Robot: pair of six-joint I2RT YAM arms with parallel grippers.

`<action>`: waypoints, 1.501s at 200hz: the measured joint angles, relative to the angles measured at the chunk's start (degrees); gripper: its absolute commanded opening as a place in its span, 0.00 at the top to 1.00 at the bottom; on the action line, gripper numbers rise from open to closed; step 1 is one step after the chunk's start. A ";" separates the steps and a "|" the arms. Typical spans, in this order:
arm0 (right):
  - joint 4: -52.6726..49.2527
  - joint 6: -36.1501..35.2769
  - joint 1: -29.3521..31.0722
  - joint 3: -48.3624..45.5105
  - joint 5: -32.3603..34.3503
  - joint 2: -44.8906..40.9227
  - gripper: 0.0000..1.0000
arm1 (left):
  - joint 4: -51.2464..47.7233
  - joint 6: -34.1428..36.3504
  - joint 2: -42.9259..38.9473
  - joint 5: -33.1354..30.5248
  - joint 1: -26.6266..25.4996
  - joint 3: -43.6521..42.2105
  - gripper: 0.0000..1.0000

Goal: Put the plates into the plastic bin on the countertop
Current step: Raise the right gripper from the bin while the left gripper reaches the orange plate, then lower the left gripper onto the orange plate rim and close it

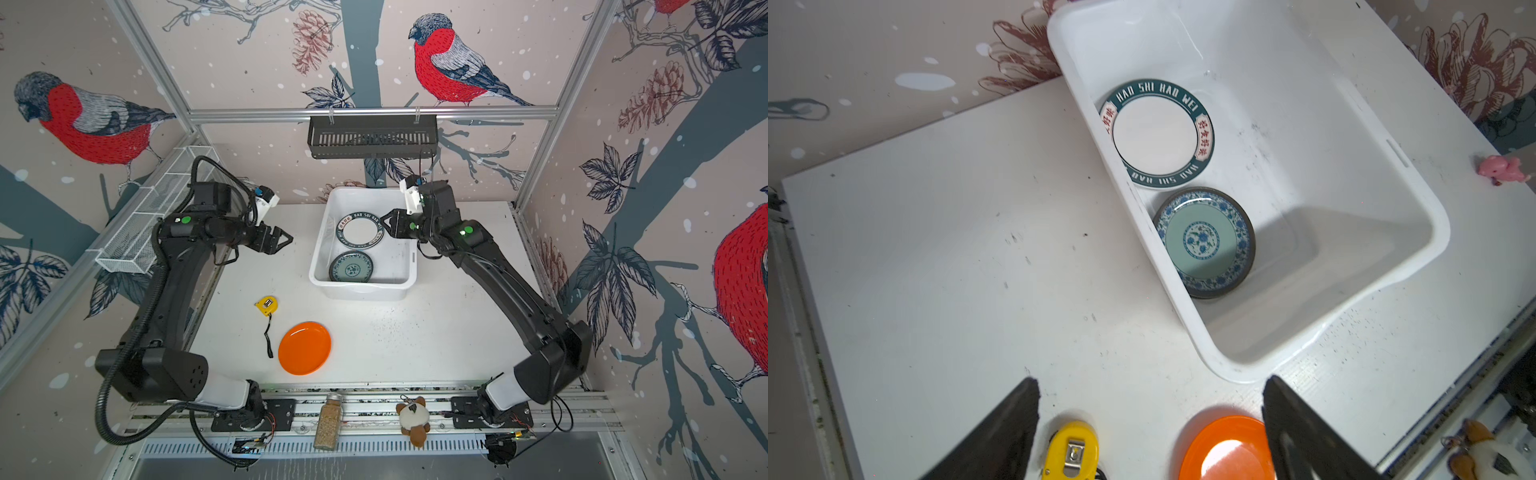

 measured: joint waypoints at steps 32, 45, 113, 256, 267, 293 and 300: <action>7.85 2.34 2.69 -13.51 -0.59 -10.08 0.63 | -2.84 2.84 -2.62 0.87 0.00 -7.10 0.21; 9.51 2.43 3.93 -18.16 -0.39 -13.40 0.62 | -3.30 4.04 -4.24 0.76 0.00 -10.73 0.22; 17.07 7.15 7.74 -34.67 -0.44 -20.74 0.62 | -3.96 13.27 -13.55 -2.32 0.20 -33.48 0.02; 20.48 9.84 11.21 -38.18 3.32 -23.80 0.62 | 1.55 29.03 -8.85 -6.54 4.66 -41.24 0.15; 20.46 9.88 11.32 -38.36 3.82 -24.30 0.62 | 1.38 30.67 -7.50 -6.36 5.01 -41.62 0.19; 20.48 10.75 11.47 -38.82 4.11 -25.16 0.62 | 1.22 33.64 -5.90 -5.33 5.11 -43.25 0.27; 20.46 10.95 11.47 -39.06 4.11 -25.33 0.62 | 1.25 34.12 -5.90 -5.27 5.16 -43.93 0.30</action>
